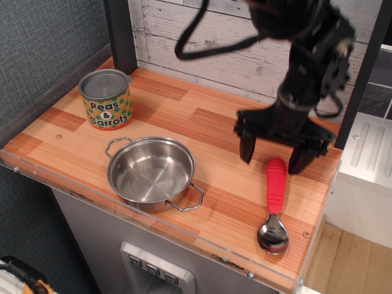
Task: Pick up the red spoon and place it to the right of the pot
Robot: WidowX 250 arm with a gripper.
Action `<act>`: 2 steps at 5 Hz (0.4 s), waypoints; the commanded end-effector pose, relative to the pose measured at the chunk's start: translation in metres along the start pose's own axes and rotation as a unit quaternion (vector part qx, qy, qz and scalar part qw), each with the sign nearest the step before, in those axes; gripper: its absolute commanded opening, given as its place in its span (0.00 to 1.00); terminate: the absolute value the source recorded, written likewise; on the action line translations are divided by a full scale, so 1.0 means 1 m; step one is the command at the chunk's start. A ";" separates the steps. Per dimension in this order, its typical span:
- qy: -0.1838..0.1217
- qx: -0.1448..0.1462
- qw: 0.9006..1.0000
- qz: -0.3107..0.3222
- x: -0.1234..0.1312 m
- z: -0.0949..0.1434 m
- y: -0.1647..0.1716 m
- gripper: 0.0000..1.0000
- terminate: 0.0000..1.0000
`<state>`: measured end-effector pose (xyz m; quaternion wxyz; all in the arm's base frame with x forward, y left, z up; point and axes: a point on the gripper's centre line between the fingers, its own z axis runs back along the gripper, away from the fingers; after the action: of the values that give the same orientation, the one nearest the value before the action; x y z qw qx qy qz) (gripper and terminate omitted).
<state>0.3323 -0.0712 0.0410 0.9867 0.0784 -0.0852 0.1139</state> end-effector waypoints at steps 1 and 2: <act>-0.026 0.019 0.998 -0.050 0.037 0.058 0.024 1.00 0.00; -0.013 0.026 0.994 -0.101 0.036 0.066 0.053 1.00 0.00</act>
<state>0.3311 -0.0190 0.1028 0.9915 0.1144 -0.0606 0.0124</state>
